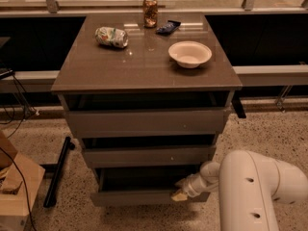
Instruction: Open bottom drawer
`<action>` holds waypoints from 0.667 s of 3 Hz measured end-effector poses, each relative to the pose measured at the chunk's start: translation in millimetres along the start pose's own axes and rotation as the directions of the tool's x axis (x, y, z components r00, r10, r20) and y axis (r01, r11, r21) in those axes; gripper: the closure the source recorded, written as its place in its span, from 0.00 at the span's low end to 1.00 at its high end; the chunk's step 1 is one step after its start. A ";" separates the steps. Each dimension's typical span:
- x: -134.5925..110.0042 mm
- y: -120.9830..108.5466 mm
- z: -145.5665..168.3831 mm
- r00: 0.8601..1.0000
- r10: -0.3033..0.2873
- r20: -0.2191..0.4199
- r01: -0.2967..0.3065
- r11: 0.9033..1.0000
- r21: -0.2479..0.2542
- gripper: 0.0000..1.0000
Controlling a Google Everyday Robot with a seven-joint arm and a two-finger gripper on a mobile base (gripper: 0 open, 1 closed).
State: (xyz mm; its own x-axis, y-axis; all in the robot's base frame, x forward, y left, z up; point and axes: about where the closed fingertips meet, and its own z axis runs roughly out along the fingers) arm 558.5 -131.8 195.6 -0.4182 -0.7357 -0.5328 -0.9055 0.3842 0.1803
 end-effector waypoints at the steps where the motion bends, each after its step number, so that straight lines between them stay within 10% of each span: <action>1: 2.2 27.1 -17.4 0.995 0.032 0.099 -0.026 0.998 -0.061 0.29; 2: 4.8 28.3 -16.8 0.995 0.036 0.097 -0.030 0.998 -0.064 0.06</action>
Offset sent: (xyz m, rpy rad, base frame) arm -0.0207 0.0000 0.0140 0.0915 0.0163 -0.0067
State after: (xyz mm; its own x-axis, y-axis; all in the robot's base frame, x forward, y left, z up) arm 529.6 -133.9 212.1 -0.4414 -0.6642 -0.6033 -0.8954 0.3696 0.2482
